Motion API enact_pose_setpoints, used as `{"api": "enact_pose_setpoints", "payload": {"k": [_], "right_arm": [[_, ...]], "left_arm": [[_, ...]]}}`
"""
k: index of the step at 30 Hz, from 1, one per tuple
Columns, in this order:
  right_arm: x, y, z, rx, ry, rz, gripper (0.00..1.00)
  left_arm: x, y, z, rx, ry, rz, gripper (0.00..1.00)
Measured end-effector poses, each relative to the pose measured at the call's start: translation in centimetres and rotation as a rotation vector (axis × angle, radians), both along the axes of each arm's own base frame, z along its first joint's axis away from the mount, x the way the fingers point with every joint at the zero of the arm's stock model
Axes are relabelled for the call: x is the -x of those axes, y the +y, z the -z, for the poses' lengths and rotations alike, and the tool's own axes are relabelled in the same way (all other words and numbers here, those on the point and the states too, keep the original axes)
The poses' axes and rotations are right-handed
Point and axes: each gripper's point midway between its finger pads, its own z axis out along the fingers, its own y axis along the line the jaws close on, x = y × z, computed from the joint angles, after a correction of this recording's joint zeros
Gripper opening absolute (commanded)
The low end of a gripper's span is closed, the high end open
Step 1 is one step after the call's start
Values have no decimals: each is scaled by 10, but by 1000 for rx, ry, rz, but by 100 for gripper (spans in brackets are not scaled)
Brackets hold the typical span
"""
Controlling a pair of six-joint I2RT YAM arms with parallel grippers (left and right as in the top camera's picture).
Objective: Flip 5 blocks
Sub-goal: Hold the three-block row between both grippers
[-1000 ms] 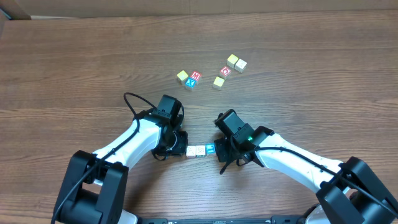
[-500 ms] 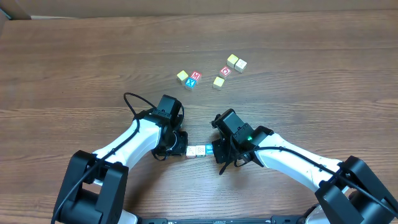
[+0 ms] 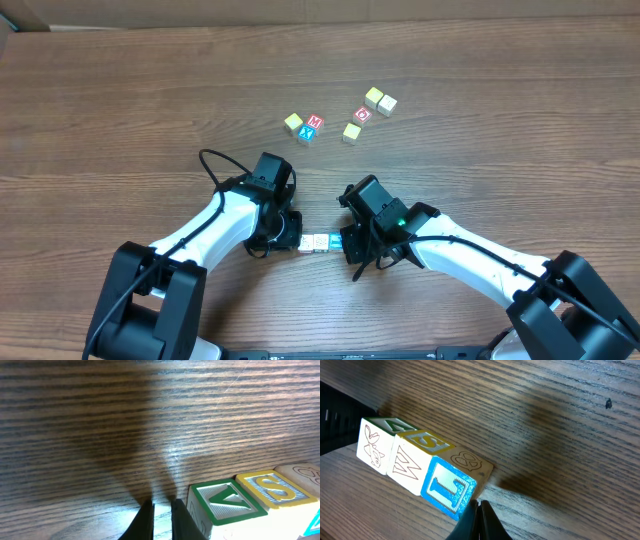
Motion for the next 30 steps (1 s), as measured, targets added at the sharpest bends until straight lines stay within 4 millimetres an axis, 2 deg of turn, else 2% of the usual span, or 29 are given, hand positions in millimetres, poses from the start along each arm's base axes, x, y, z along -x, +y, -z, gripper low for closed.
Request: {"api": "enact_pose_setpoints", "payload": {"k": [13, 21, 30], "right_arm": [[-1, -15, 6, 74, 10, 82, 4], [-3, -9, 4, 43, 7, 83, 4], [3, -8, 4, 32, 42, 86, 4]], "left_arm": [[-3, -2, 0, 7, -22, 37, 4], [-2, -14, -1, 22, -43, 96, 4], [-1, -15, -1, 24, -43, 98, 4]]}}
